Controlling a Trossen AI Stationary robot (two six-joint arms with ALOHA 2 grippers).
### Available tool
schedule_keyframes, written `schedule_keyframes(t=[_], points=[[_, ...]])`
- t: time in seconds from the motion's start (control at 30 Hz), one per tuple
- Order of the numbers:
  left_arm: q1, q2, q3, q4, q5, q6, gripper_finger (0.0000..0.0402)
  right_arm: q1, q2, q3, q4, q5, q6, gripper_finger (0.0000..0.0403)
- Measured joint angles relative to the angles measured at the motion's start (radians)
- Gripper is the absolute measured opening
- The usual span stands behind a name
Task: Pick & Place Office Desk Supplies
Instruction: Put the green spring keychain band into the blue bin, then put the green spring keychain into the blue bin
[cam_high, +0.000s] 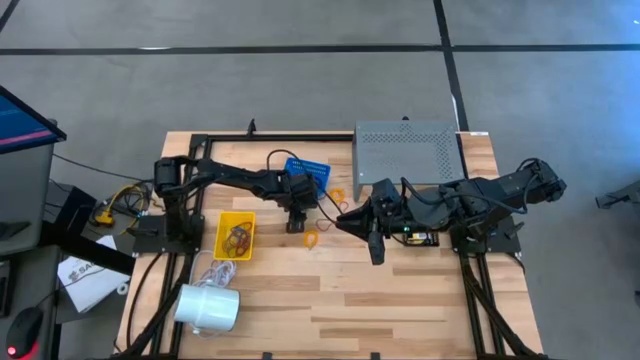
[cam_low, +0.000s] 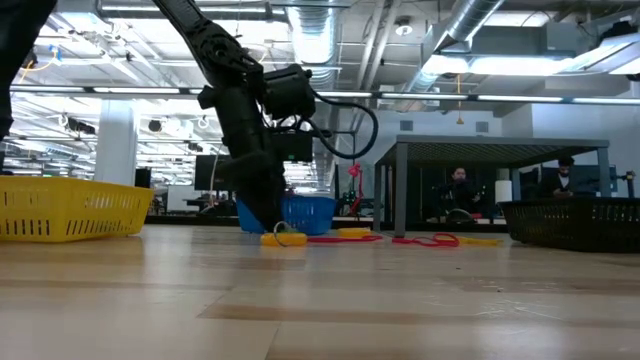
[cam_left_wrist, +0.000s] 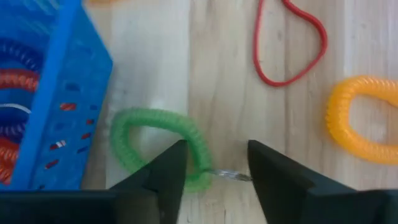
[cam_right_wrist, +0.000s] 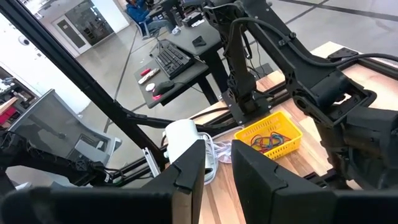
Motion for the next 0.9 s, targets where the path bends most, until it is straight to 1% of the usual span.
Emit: schedule_keyframes(t=[0.1, 0.23, 0.27, 0.53, 0.63, 0.73, 0.83, 0.9], points=[[0.001, -0.005, -0.001, -0.007, -0.001, -0.044, 0.0113, 0.000, 0.000, 0.000, 0.000, 0.000, 0.000, 0.0077], [-0.006, -0.024, -0.005, -0.033, 0.000, -0.082, 0.0029, 0.000, 0.000, 0.000, 0.000, 0.000, 0.000, 0.0077], [-0.009, -0.030, -0.007, -0.045, 0.003, -0.098, 0.0018, 0.000, 0.000, 0.000, -0.001, 0.000, 0.000, 0.0077], [-0.059, -0.138, -0.008, -0.055, 0.008, -0.129, 0.0005, 0.001, 0.000, 0.000, -0.004, 0.000, -0.003, 0.0077], [-0.082, -0.203, -0.007, -0.048, 0.008, -0.136, 0.0004, 0.000, 0.000, 0.000, -0.004, 0.000, -0.007, 0.0077], [-0.094, -0.270, -0.005, -0.044, -0.010, -0.186, 0.0003, 0.000, 0.000, 0.000, -0.004, 0.000, -0.007, 0.0077], [-0.077, -0.330, -0.005, -0.025, -0.048, -0.248, 0.0003, -0.002, 0.000, 0.000, -0.003, 0.000, -0.008, 0.0077], [-0.046, -0.357, -0.005, -0.008, -0.063, -0.297, 0.0003, -0.003, 0.000, 0.000, 0.000, 0.000, -0.009, 0.0077]])
